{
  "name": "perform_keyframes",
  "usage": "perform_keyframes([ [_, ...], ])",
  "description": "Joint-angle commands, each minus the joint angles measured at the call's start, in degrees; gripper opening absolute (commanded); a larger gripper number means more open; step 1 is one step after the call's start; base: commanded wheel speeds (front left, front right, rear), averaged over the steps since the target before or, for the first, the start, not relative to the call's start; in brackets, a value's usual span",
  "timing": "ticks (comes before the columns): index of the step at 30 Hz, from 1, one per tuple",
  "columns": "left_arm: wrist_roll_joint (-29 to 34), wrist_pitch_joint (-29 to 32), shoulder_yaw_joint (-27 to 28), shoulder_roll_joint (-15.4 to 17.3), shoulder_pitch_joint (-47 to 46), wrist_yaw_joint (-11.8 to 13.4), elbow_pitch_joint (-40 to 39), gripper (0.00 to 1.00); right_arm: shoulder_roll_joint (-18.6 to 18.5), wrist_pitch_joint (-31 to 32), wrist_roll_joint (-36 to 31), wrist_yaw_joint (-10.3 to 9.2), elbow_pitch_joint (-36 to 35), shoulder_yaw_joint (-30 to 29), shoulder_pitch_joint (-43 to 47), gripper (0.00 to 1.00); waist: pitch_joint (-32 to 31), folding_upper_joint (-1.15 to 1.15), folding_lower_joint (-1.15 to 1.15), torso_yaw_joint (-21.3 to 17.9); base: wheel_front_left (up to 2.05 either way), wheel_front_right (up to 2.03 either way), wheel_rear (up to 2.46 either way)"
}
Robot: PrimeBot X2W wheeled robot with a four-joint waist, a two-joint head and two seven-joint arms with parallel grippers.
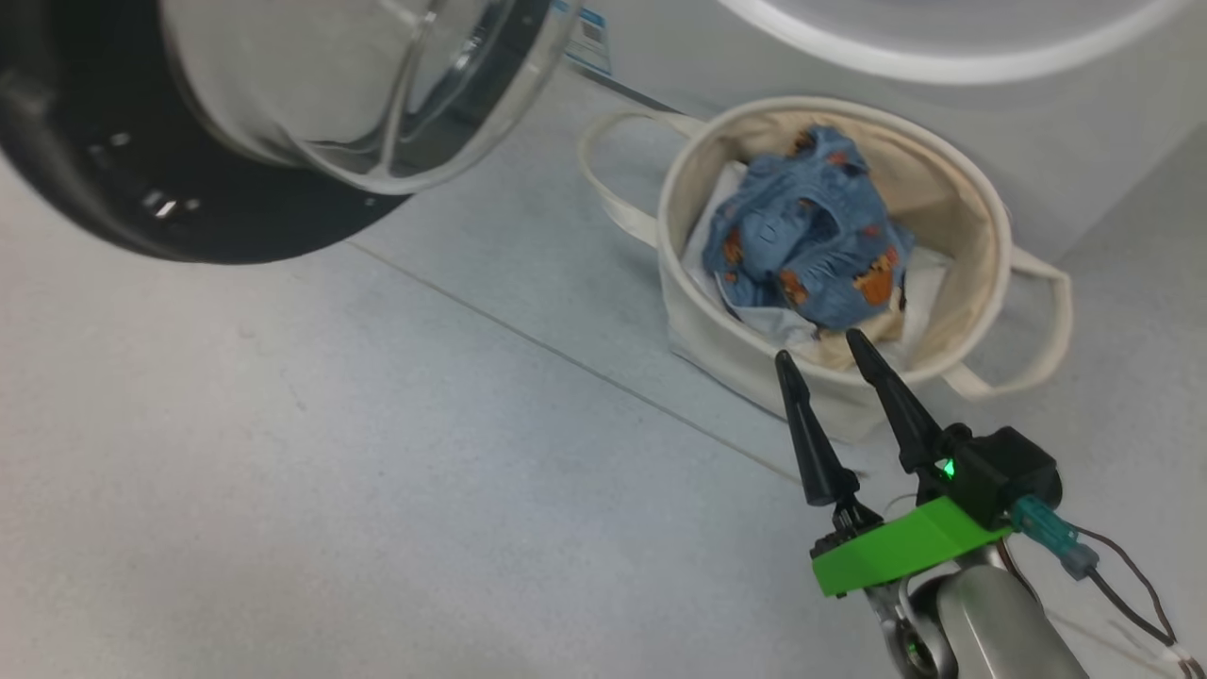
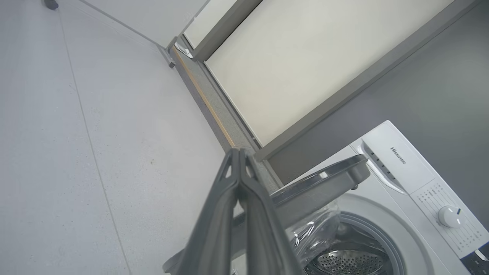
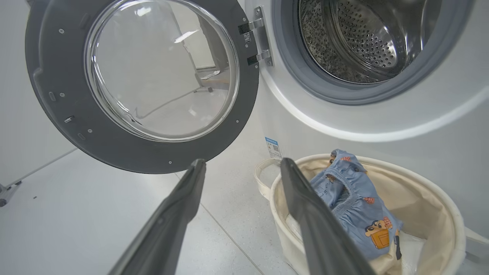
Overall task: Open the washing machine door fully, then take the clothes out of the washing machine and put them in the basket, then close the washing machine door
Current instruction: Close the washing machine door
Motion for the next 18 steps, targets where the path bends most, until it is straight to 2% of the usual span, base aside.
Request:
perform_keyframes([
  [1,-0.31,0.81,2.56,5.01,-2.8,-0.26,0.0,0.0,0.34,-0.28,-0.47,0.06,-2.08,1.32,-1.39,1.0,1.92,0.0,0.0,-2.05,0.0,0.0,0.0],
  [4,-0.61,2.39,1.8,8.23,-7.15,0.7,6.24,0.0,0.34,-0.28,-1.06,0.06,-2.39,1.37,-2.3,1.0,3.45,0.0,0.0,-3.91,0.0,0.0,0.0],
  [10,-1.92,7.51,-1.63,12.18,-16.11,4.43,14.37,0.0,0.34,-0.28,-0.91,0.06,-3.3,0.21,-3.18,1.0,5.16,0.0,0.0,-7.03,0.0,0.0,0.0],
  [14,-3.3,11.08,-3.25,13.12,-20.45,7.11,17.78,0.0,0.34,-0.28,-0.75,0.06,-3.42,0.82,-3.04,1.0,5.98,0.0,0.0,-8.75,0.0,0.0,0.0],
  [18,-6.08,15.56,-3.67,13.27,-23.35,8.63,19.26,0.0,0.34,-0.28,-0.94,0.06,-3.55,0.22,-2.98,1.0,6.43,0.0,0.0,-9.78,0.0,0.0,0.0],
])
